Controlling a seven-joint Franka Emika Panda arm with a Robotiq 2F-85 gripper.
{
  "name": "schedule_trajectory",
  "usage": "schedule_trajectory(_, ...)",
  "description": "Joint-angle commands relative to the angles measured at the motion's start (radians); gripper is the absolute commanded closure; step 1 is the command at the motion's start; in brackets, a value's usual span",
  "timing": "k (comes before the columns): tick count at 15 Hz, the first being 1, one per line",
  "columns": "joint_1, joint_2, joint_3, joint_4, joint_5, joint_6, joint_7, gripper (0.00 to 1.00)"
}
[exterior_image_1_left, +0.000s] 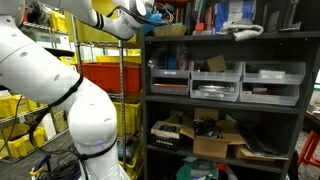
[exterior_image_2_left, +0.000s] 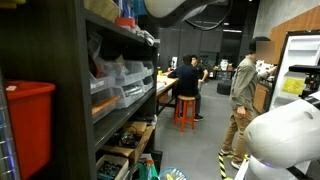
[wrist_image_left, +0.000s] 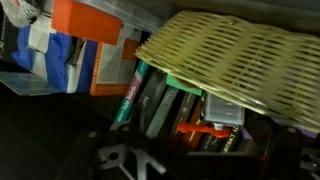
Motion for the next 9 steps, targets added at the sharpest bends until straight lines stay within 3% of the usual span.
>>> schedule_trajectory(1, -0.003, 0.023, -0.004, 0.029, 0.000, -0.011, 0.019, 0.00)
schedule_trajectory(9, 0.047, 0.031, -0.028, 0.032, 0.012, -0.009, 0.031, 0.00)
